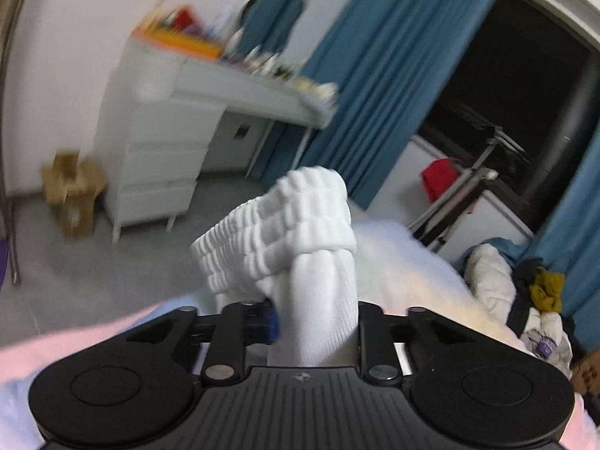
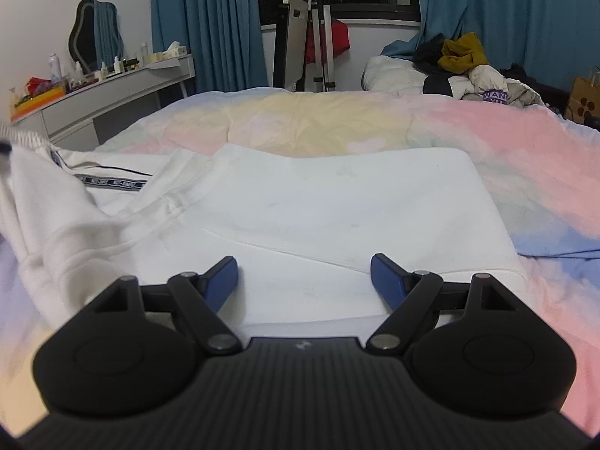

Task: Fold clothes
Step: 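Grasp the ribbed waistband with the left gripper and lift it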

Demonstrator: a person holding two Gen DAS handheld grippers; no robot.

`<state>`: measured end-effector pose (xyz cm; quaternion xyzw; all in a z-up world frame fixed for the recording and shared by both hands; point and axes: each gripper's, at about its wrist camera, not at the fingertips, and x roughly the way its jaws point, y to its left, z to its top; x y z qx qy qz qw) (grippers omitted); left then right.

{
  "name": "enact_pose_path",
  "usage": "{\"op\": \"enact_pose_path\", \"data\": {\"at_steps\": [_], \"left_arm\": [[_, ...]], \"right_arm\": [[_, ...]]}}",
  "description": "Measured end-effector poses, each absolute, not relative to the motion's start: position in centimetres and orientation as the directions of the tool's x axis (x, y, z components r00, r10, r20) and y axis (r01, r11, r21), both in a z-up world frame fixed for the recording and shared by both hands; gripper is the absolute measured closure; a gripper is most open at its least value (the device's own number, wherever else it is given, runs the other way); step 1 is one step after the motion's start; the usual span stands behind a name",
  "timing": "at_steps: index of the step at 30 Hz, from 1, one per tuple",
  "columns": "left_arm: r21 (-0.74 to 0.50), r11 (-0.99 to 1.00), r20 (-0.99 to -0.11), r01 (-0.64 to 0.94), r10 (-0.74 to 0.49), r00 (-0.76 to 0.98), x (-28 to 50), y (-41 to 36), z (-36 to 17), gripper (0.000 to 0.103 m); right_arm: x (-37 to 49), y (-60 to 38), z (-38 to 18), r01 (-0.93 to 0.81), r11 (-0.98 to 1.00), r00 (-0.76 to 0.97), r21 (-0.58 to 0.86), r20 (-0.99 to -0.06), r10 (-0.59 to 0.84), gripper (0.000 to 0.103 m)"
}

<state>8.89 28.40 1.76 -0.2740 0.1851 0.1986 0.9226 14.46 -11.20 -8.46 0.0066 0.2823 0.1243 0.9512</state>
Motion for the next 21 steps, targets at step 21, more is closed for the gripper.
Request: {"op": "enact_pose_path", "data": {"at_steps": [21], "left_arm": [[0.092, 0.975, -0.122, 0.2, -0.188, 0.975, 14.9, -15.3, 7.3, 0.083]], "right_arm": [[12.7, -33.4, -3.4, 0.199, 0.761, 0.895, 0.618, -0.431, 0.117, 0.022]]}}
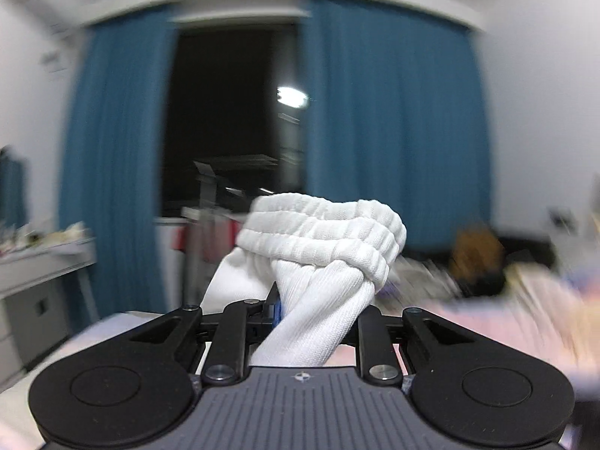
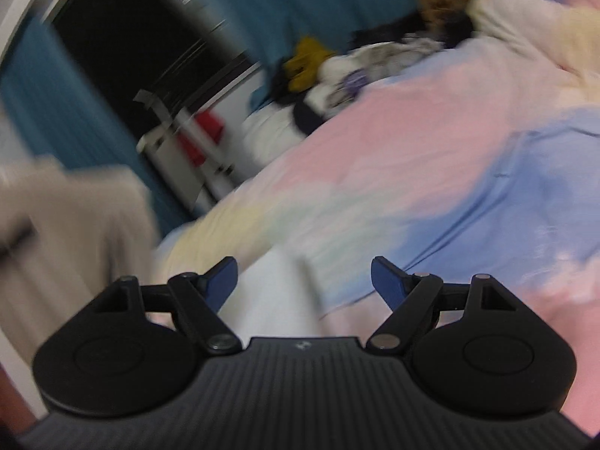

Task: Fold clothes

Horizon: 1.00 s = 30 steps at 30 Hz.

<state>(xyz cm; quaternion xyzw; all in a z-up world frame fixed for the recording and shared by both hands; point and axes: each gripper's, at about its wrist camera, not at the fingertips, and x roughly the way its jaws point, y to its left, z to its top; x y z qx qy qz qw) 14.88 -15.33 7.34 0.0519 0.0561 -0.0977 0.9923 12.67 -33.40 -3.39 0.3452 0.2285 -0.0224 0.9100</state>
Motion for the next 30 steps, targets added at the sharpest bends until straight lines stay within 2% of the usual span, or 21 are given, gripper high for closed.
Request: {"op": "enact_pose_path", "data": {"at_steps": [2, 4, 5, 7, 11, 14, 16, 18, 24, 30], "left_arm": [[0.183, 0.944, -0.209, 0.275, -0.236, 0.949, 15.3, -19.1, 3.5, 0.083], [0.286, 0.901, -0.26, 0.325, -0.254, 0.932, 15.3, -21.8, -0.3, 0.083], [0.366, 0.865, -0.253, 0.342, -0.262, 0.931, 15.0, -22.9, -2.1, 0.083], [0.437, 0.836, -0.209, 0.332, -0.264, 0.942, 14.5, -23.9, -4.1, 0.082], [0.451, 0.821, -0.224, 0.35, -0.276, 0.935, 15.2, -24.5, -4.3, 0.082], [0.472, 0.789, -0.263, 0.394, -0.3, 0.917, 15.1, -23.2, -4.3, 0.075], [0.481, 0.761, -0.305, 0.434, -0.319, 0.897, 14.9, -21.3, -4.5, 0.061], [0.485, 0.742, -0.335, 0.463, -0.331, 0.882, 14.3, -19.2, -4.8, 0.053], [0.443, 0.75, -0.398, 0.492, -0.327, 0.857, 13.2, -13.6, -6.2, 0.053], [0.344, 0.809, -0.385, 0.476, -0.34, 0.858, 12.6, -10.8, -6.0, 0.052]], "right_arm": [[12.6, -36.0, -3.9, 0.231, 0.708, 0.895, 0.667, -0.431, 0.113, 0.021], [12.7, -37.8, -4.7, 0.247, 0.663, 0.895, 0.707, -0.428, 0.123, 0.021], [12.8, -38.5, -5.1, 0.246, 0.64, 0.895, 0.728, -0.424, 0.138, 0.021], [13.1, -39.2, -5.9, 0.218, 0.58, 0.894, 0.785, -0.399, 0.204, 0.021], [14.2, -39.2, -7.2, 0.155, 0.454, 0.884, 0.878, -0.328, 0.333, 0.021], [15.4, -38.4, -7.9, 0.126, 0.408, 0.859, 0.904, -0.305, 0.411, 0.021], [16.3, -37.9, -8.3, 0.117, 0.373, 0.841, 0.92, -0.292, 0.456, 0.026], [17.3, -37.2, -8.8, 0.12, 0.345, 0.817, 0.931, -0.29, 0.498, 0.028], [20.5, -34.1, -9.7, 0.064, 0.311, 0.716, 0.948, -0.261, 0.647, 0.028], [18.9, -33.4, -7.2, 0.02, 0.428, 0.719, 0.904, -0.311, 0.622, 0.028]]}}
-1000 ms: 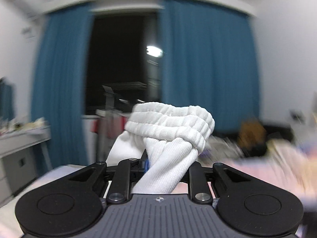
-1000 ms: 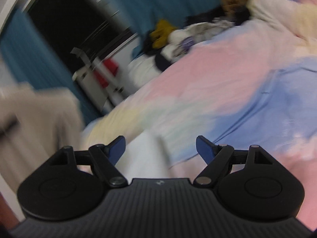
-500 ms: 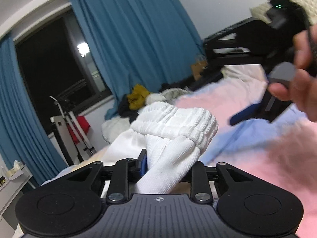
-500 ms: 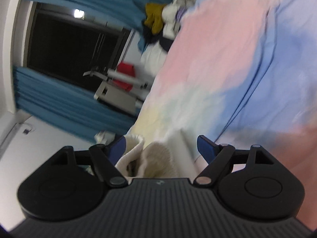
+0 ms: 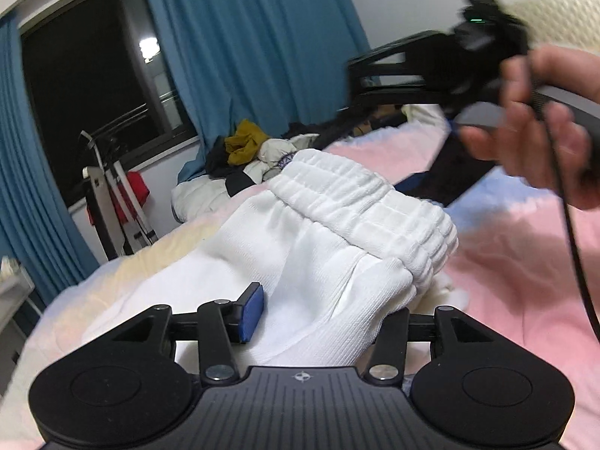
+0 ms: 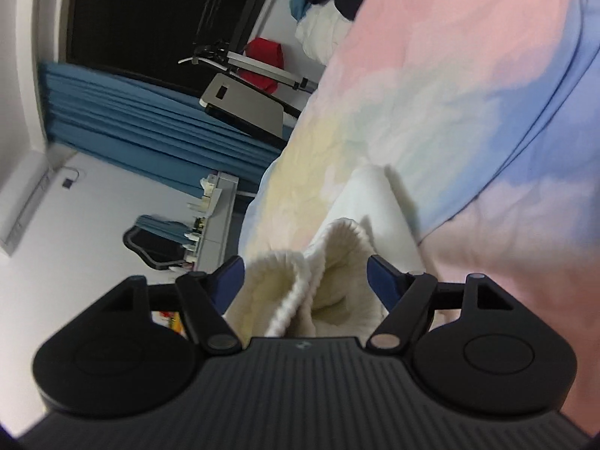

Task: Fold clothes

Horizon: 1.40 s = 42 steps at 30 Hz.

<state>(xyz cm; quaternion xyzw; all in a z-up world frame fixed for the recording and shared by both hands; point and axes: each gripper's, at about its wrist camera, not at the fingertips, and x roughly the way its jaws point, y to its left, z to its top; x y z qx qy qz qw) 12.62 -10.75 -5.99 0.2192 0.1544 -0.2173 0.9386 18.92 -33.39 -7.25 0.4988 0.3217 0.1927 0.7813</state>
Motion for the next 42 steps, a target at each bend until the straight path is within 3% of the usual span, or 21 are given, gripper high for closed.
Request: {"op": "enact_pose_path", "data": {"at_steps": [4, 8, 11, 14, 15, 18, 23, 25, 28, 31, 34, 42], "left_arm": [[0.289, 0.832, -0.368, 0.473, -0.359, 0.857, 12.0, -10.4, -6.0, 0.051], [0.311, 0.812, -0.368, 0.494, -0.377, 0.85, 10.9, -10.6, -6.1, 0.05], [0.296, 0.797, -0.39, 0.526, -0.401, 0.829, 10.1, -9.9, -6.1, 0.05], [0.306, 0.791, -0.393, 0.529, -0.401, 0.827, 8.0, -9.4, -6.2, 0.049], [0.316, 0.788, -0.392, 0.528, -0.399, 0.829, 7.6, -9.2, -6.2, 0.048], [0.318, 0.786, -0.396, 0.53, -0.398, 0.827, 6.4, -8.8, -6.5, 0.047], [0.285, 0.797, -0.356, 0.533, -0.428, 0.831, 6.5, -9.0, -6.5, 0.051], [0.269, 0.801, -0.333, 0.536, -0.444, 0.832, 6.7, -9.4, -6.4, 0.051], [0.191, 0.794, -0.407, 0.577, -0.471, 0.783, 7.8, -9.6, -7.0, 0.052], [0.127, 0.779, -0.495, 0.614, -0.487, 0.72, 8.5, -9.5, -8.2, 0.053], [0.134, 0.776, -0.501, 0.617, -0.484, 0.717, 8.3, -9.4, -8.3, 0.052], [0.043, 0.809, -0.495, 0.587, -0.493, 0.716, 7.8, -7.3, -6.0, 0.049]], "right_arm": [[18.5, -32.8, -6.6, -0.015, 0.48, 0.688, 0.877, -0.34, 0.641, 0.028], [20.2, -31.1, -7.9, -0.005, 0.503, 0.64, 0.864, -0.384, 0.666, 0.029], [22.8, -29.8, -9.4, 0.013, 0.526, 0.614, 0.85, -0.422, 0.667, 0.042], [24.2, -29.7, -10.4, -0.013, 0.441, 0.625, 0.897, -0.337, 0.704, 0.062], [24.3, -29.6, -10.4, -0.024, 0.417, 0.63, 0.909, -0.31, 0.712, 0.073], [24.4, -29.1, -8.8, -0.079, 0.42, 0.651, 0.904, -0.273, 0.709, 0.083], [23.7, -29.2, -4.4, -0.241, 0.424, 0.699, 0.873, -0.146, 0.7, 0.084], [23.7, -29.5, -3.2, -0.261, 0.482, 0.727, 0.837, -0.158, 0.669, 0.084], [24.3, -29.9, -4.3, -0.172, 0.604, 0.755, 0.778, -0.289, 0.588, 0.084], [25.5, -30.7, -9.3, -0.025, 0.603, 0.72, 0.797, -0.405, 0.564, 0.085], [25.3, -31.6, -11.2, 0.008, 0.56, 0.708, 0.829, -0.4, 0.582, 0.082], [21.1, -30.1, -5.6, -0.005, 0.754, 0.758, 0.657, -0.489, 0.431, 0.078]]}}
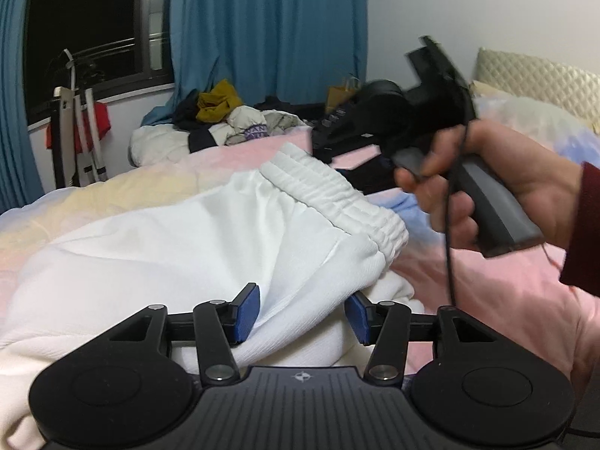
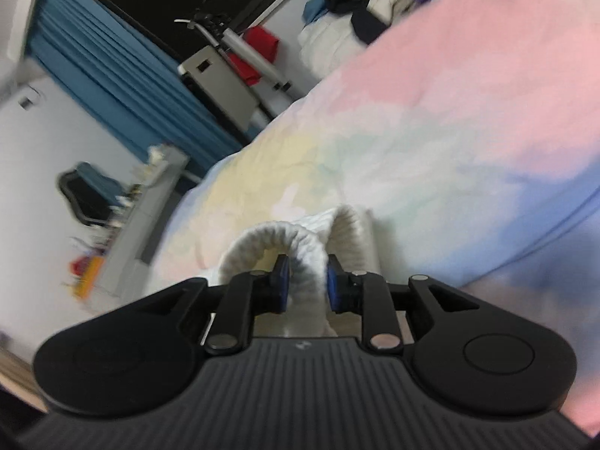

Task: Fold clothes

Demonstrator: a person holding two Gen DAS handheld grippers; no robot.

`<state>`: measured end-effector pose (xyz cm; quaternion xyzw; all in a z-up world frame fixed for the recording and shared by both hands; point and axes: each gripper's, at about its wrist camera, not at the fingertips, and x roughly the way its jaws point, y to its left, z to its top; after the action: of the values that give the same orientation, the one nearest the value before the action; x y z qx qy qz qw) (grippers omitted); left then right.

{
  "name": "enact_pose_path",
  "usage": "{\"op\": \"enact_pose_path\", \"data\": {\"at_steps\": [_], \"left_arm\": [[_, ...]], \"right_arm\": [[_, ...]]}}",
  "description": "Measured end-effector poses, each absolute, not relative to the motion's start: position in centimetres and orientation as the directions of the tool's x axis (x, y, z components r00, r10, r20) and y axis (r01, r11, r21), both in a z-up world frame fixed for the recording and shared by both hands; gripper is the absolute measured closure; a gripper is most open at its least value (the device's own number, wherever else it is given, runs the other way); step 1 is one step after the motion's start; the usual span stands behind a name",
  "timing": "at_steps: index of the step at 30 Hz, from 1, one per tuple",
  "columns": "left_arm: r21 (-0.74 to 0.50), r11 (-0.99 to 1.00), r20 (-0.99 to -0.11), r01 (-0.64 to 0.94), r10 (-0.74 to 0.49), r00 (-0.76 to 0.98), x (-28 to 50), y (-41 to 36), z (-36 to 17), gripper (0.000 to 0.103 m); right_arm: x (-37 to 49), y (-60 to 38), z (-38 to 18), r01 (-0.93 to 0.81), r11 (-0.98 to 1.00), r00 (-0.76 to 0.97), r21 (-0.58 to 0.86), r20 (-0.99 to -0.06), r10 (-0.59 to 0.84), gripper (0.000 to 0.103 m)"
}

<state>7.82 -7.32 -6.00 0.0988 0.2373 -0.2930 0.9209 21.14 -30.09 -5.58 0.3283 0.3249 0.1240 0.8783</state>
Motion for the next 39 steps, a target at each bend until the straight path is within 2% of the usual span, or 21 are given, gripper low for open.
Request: {"op": "enact_pose_path", "data": {"at_steps": [2, 3, 7, 11, 12, 14, 15, 16, 17, 21, 25, 28, 29, 31, 35, 39], "left_arm": [[0.024, 0.818, -0.49, 0.574, -0.491, 0.72, 7.6, -6.7, -5.0, 0.047], [0.021, 0.823, -0.489, 0.567, -0.486, 0.724, 7.2, -6.5, -4.4, 0.043], [0.02, 0.841, -0.474, 0.541, -0.468, 0.746, 6.1, -5.6, -2.5, 0.025], [-0.008, 0.867, -0.459, 0.498, -0.446, 0.769, 5.3, -4.4, -0.7, 0.019], [-0.015, 0.874, -0.455, 0.486, -0.439, 0.775, 5.1, -4.0, -0.3, 0.015], [-0.03, 0.902, -0.445, 0.431, -0.398, 0.802, 5.1, -2.9, 0.4, 0.006], [-0.037, 0.914, -0.441, 0.403, -0.377, 0.814, 5.1, -2.4, 0.8, 0.003], [-0.064, 0.923, -0.44, 0.379, -0.367, 0.819, 5.3, -1.3, 1.0, 0.002], [-0.091, 0.93, -0.439, 0.355, -0.358, 0.824, 5.4, -0.3, 1.2, 0.001], [-0.192, 0.949, -0.447, 0.249, -0.31, 0.839, 5.9, 4.1, 1.5, 0.0], [-0.262, 0.952, -0.514, 0.156, -0.274, 0.813, 7.0, 7.1, 0.9, 0.0], [-0.317, 0.944, -0.563, 0.096, -0.269, 0.781, 7.7, 9.0, -0.1, 0.0], [-0.329, 0.941, -0.581, 0.082, -0.27, 0.767, 8.1, 9.3, -0.6, 0.0], [-0.353, 0.934, -0.613, 0.06, -0.279, 0.739, 8.7, 10.0, -1.6, 0.0], [-0.414, 0.91, -0.647, 0.022, -0.312, 0.696, 9.3, 11.4, -3.4, 0.001], [-0.495, 0.869, -0.643, -0.002, -0.365, 0.673, 9.6, 12.7, -4.4, 0.001]], "right_arm": [[19.4, -30.4, -4.9, 0.032, 0.773, 0.787, 0.633, -0.493, 0.371, 0.077], [18.4, -30.7, -4.5, 0.048, 0.772, 0.799, 0.633, -0.488, 0.351, 0.074], [15.2, -31.1, -3.3, 0.076, 0.766, 0.836, 0.638, -0.459, 0.299, 0.061], [12.7, -30.2, -1.9, 0.042, 0.788, 0.843, 0.614, -0.444, 0.302, 0.056], [12.0, -29.9, -1.8, 0.032, 0.792, 0.844, 0.609, -0.441, 0.305, 0.055], [10.5, -29.5, -1.6, 0.033, 0.796, 0.848, 0.605, -0.438, 0.299, 0.047], [9.8, -29.3, -1.6, 0.042, 0.795, 0.849, 0.605, -0.441, 0.291, 0.038], [9.2, -29.1, -1.8, 0.057, 0.795, 0.848, 0.604, -0.449, 0.281, 0.024], [8.8, -29.0, -2.1, 0.07, 0.794, 0.846, 0.604, -0.457, 0.274, 0.019], [8.8, -28.2, -3.2, 0.081, 0.792, 0.819, 0.605, -0.493, 0.294, 0.018], [10.4, -27.4, -5.0, 0.068, 0.769, 0.793, 0.636, -0.502, 0.345, 0.019], [11.7, -26.1, -6.9, 0.088, 0.782, 0.761, 0.617, -0.548, 0.347, 0.019], [12.1, -25.7, -7.5, 0.095, 0.793, 0.752, 0.601, -0.566, 0.339, 0.018], [12.7, -25.3, -8.7, 0.102, 0.805, 0.749, 0.584, -0.578, 0.325, 0.01], [14.1, -26.1, -11.1, 0.112, 0.712, 0.728, 0.693, -0.545, 0.416, 0.009], [14.6, -26.2, -11.3, 0.111, 0.674, 0.727, 0.73, -0.522, 0.446, 0.008]]}}
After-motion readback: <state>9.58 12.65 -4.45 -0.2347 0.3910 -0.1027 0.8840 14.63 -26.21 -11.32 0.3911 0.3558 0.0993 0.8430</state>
